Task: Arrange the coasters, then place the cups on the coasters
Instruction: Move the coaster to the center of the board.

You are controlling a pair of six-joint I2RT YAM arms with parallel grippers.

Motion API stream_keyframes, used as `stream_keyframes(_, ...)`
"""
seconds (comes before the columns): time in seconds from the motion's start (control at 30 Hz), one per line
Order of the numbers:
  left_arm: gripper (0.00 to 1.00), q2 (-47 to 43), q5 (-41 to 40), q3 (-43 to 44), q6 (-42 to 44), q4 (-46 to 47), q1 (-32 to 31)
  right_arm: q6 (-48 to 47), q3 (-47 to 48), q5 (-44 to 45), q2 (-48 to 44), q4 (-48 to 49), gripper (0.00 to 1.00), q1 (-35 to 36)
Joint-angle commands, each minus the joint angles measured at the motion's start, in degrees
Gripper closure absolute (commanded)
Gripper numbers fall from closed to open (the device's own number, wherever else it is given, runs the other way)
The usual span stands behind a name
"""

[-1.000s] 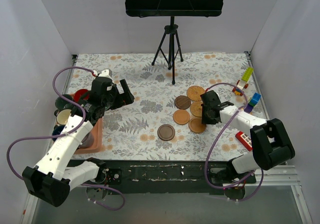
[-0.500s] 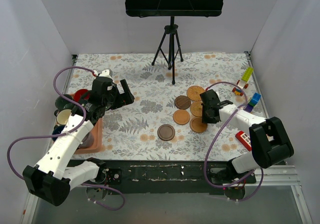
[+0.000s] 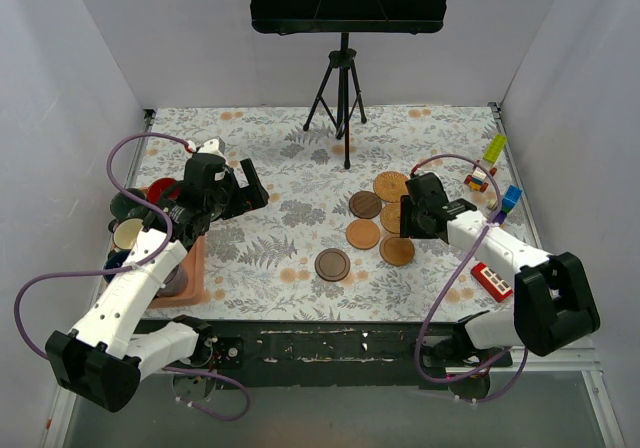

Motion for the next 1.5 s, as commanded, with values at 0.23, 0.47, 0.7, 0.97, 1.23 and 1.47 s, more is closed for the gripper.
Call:
stream_keyframes(0.23,0.02,-0.43,-0.1,0.38,0.8,0.61,-0.11,-8.9,13.49,-7.9,3.59,3.29,0.41,9.78)
stream_keyframes(0.47,0.02,-1.23,-0.98,0.64,0.89,-0.01,-0.2,-11.01,23.59,-14.32,15.72,3.73,0.43,14.36)
stream_keyframes(0.7,0.02,-1.84,-1.86,0.73,0.8,-0.53,-0.11,-10.92,31.16,-16.61,26.28,0.48,0.47,16.38)
stream_keyframes(0.97,0.02,-1.84,-2.48,0.73,0.72,-0.62,-0.11,-10.57,30.47,-18.19,28.48,-0.84,0.49,16.91)
stream_keyframes(1.23,0.02,-1.31,-2.21,0.82,0.72,-0.62,-0.11,-10.66,29.94,-18.19,29.54,-2.33,0.5,17.96)
stream_keyframes(1.47,0.02,-1.05,-1.95,0.82,0.72,-0.53,-0.11,-10.31,28.8,-16.7,29.45,-3.56,0.5,18.32)
